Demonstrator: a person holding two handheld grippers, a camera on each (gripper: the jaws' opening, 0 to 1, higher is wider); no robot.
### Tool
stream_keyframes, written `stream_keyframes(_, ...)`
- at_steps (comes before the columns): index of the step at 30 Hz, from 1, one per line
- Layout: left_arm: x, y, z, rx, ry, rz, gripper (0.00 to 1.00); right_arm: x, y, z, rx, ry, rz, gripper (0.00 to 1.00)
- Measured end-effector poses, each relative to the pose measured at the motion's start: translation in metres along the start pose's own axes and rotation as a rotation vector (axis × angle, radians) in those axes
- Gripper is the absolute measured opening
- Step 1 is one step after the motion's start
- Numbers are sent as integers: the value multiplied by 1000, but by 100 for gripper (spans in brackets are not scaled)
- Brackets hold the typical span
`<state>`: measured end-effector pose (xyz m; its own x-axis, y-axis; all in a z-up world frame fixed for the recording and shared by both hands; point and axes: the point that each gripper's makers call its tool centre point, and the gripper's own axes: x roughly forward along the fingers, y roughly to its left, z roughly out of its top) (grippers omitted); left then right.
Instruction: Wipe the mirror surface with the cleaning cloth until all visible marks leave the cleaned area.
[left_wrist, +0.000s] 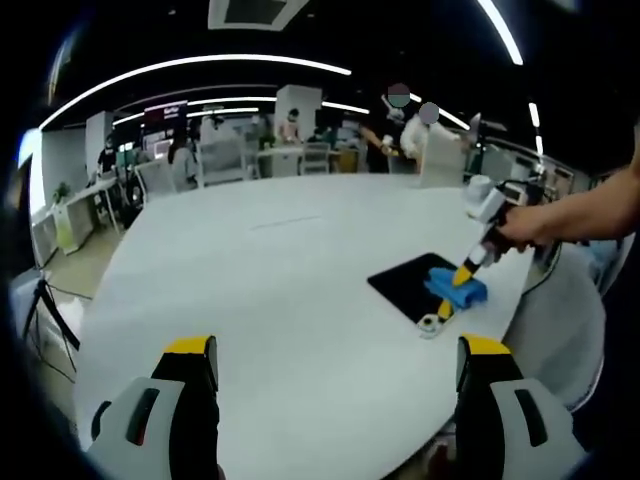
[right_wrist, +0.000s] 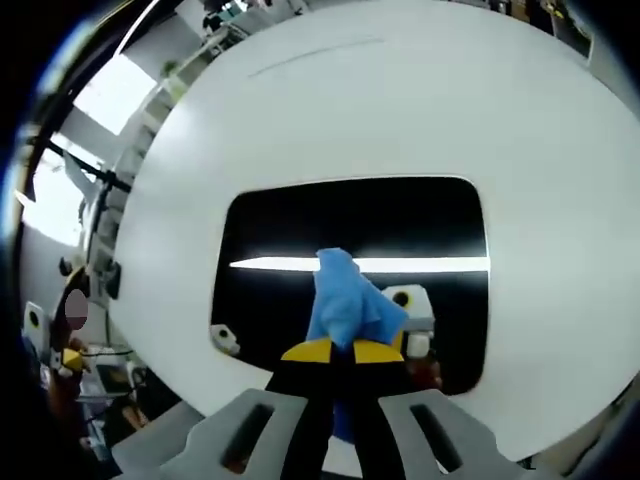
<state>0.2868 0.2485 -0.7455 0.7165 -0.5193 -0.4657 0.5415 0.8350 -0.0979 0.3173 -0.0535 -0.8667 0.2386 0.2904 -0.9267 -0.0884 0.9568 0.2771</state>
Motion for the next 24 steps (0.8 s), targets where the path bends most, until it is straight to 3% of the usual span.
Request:
stream_keyframes(16, -5, -2, -4, 1, 4, 1, 99, 3, 13, -2, -32, 5, 10, 0)
stream_keyframes(24, -6, 0, -4, 6, 7, 0, 99, 7, 32, -3, -58, 10, 28, 0)
